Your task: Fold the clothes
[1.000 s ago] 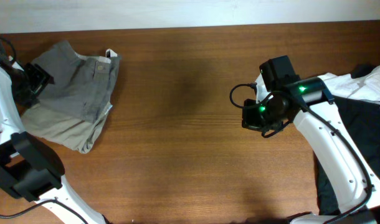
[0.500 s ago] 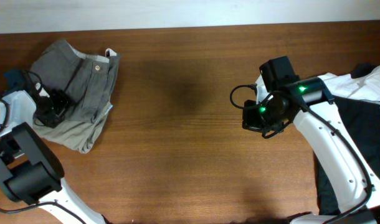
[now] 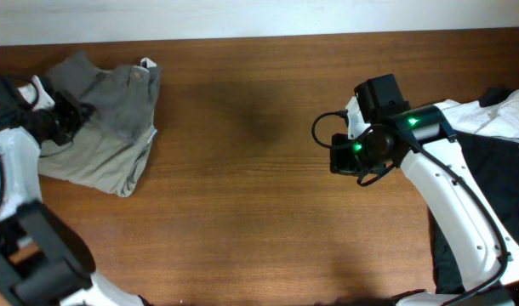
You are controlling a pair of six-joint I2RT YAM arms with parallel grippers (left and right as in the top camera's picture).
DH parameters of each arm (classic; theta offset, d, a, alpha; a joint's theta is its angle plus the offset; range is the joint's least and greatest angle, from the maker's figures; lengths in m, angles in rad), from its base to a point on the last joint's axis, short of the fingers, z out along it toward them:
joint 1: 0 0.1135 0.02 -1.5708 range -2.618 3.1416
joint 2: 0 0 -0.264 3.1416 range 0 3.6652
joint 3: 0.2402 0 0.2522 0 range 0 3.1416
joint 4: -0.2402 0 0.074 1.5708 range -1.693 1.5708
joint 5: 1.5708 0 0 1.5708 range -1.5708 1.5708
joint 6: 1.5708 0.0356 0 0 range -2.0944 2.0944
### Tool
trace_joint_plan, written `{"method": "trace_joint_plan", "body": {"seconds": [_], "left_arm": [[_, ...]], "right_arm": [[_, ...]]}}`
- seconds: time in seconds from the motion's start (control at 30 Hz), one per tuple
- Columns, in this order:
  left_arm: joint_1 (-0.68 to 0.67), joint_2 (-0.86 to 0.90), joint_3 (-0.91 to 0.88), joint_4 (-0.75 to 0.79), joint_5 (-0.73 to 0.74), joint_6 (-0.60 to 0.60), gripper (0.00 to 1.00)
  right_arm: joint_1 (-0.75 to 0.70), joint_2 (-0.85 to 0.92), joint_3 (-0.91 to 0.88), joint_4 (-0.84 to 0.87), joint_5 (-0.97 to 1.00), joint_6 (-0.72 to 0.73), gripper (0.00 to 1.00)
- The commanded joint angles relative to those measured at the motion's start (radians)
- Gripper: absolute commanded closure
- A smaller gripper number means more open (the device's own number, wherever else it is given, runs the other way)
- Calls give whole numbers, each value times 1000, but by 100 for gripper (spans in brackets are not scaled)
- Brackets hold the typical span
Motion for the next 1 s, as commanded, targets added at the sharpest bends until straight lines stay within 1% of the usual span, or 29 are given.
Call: {"method": "trace_joint_plan", "body": {"seconds": [0.0, 0.07, 0.1, 0.13, 0.17, 0.23, 0.27, 0.33, 0.37, 0.4, 0.47, 0.5, 0.57, 0.63, 0.67, 0.7, 0.8, 0.87, 0.9, 0.93, 0.97], "left_arm": [[4, -171, 9, -60, -65, -5, 99], [4, -186, 9, -189, -156, 10, 100], [4, -181, 6, -271, -246, 36, 99], [4, -171, -8, -321, -364, 38, 97], [4, -161, -43, -316, -438, 75, 92], [4, -139, -93, -298, -474, 81, 82], [4, -121, -116, -289, -472, 86, 82], [4, -102, -126, -286, -418, 101, 92], [4, -102, -126, -267, -374, 108, 100], [4, -105, -109, -240, -275, 108, 100], [4, -105, -61, -218, -163, 108, 100], [4, -105, -6, -208, -86, 100, 100], [2, -105, 123, -163, 9, 58, 100], [-15, -105, 233, -64, 37, 27, 100], [-35, -105, 289, 38, 35, 9, 100], [-58, -103, 308, 150, 18, -13, 100], [-82, -56, 308, 335, 4, -21, 100], [-82, 3, 308, 364, 12, 15, 100], [-82, 35, 308, 355, 19, 65, 100], [-82, 68, 308, 347, 27, 90, 100], [-81, 109, 308, 373, 68, 109, 100]], "right_arm": [[6, 2, 9, 4, 13, -14, 96], [6, 2, 9, 4, 13, -14, 96], [6, 2, 9, 4, 13, -14, 96], [6, 2, 9, 4, 13, -14, 96], [6, 2, 9, 5, 13, -14, 96], [6, 2, 9, 8, 13, -14, 96], [6, 2, 9, 8, 13, -14, 96], [6, 2, 9, 8, 13, -14, 96], [6, 2, 9, 8, 13, -14, 96], [6, 2, 9, 8, 13, -14, 95], [6, 2, 9, 8, 13, -14, 96], [6, 2, 9, 8, 13, -14, 96], [6, 2, 9, 9, 20, -14, 95], [6, 2, 9, 9, 35, -14, 96], [6, 2, 9, 9, 35, -14, 96], [6, 2, 9, 10, 35, -14, 95], [6, 2, 9, 6, 34, -14, 95], [6, 2, 9, -3, 31, -10, 95], [6, 2, 9, -7, 31, -10, 96], [6, 2, 9, -11, 31, -10, 96], [6, 2, 9, -13, 31, -10, 96]]}}
